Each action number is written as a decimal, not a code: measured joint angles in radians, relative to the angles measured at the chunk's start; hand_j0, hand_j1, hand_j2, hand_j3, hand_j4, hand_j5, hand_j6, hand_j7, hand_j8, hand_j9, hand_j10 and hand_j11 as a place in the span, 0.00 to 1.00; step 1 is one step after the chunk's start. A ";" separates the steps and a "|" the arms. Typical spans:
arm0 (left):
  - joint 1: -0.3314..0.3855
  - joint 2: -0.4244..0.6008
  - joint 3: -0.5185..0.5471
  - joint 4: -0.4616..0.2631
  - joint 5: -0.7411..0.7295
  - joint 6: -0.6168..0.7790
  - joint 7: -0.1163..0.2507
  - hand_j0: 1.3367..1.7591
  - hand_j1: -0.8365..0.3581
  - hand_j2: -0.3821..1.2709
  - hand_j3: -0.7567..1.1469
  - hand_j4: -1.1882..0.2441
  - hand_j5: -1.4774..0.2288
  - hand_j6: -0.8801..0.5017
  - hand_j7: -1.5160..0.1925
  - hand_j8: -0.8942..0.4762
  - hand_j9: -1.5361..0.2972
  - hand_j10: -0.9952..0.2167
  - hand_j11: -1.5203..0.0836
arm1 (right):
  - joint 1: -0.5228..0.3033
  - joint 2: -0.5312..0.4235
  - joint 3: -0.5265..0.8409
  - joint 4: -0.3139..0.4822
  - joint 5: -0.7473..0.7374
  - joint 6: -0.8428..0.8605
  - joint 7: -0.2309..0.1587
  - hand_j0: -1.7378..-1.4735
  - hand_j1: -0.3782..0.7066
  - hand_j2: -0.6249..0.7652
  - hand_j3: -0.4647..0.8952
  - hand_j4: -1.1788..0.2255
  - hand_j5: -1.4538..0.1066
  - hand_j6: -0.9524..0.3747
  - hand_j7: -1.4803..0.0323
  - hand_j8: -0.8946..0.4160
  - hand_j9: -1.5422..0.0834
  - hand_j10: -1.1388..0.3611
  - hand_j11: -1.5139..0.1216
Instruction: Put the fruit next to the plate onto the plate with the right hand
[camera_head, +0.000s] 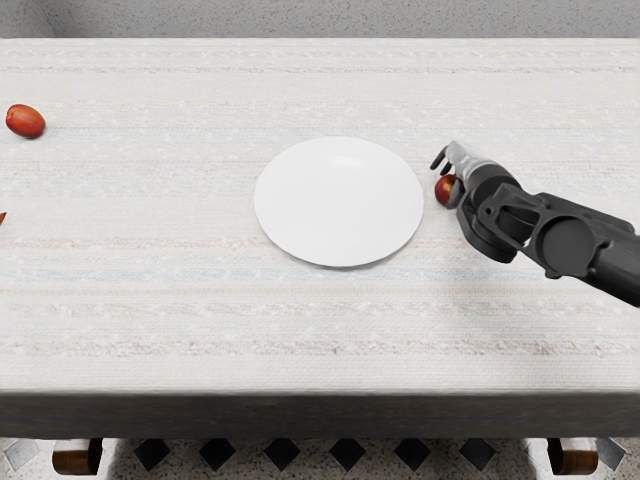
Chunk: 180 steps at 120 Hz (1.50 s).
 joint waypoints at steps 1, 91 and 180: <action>0.000 0.000 0.000 0.000 0.000 0.000 0.000 0.76 0.76 0.26 0.40 0.67 0.69 0.47 0.71 0.48 0.67 0.63 0.76 | 0.000 0.000 0.000 0.000 0.000 0.000 0.000 0.30 0.54 0.38 0.34 0.53 0.56 0.39 0.60 0.35 0.60 0.47 0.58; 0.000 0.000 0.000 0.000 0.000 0.000 0.000 0.76 0.76 0.26 0.40 0.67 0.69 0.47 0.71 0.48 0.67 0.63 0.76 | 0.017 -0.006 0.011 0.003 0.093 0.013 0.003 0.32 0.58 0.49 0.34 0.45 0.49 0.35 0.52 0.37 0.52 0.40 0.51; 0.000 0.000 0.000 0.000 0.000 0.000 0.000 0.76 0.76 0.26 0.40 0.67 0.69 0.47 0.71 0.48 0.67 0.63 0.76 | 0.116 -0.046 0.032 0.132 0.189 0.011 0.001 0.30 0.58 0.53 0.34 0.45 0.48 0.33 0.51 0.35 0.52 0.40 0.50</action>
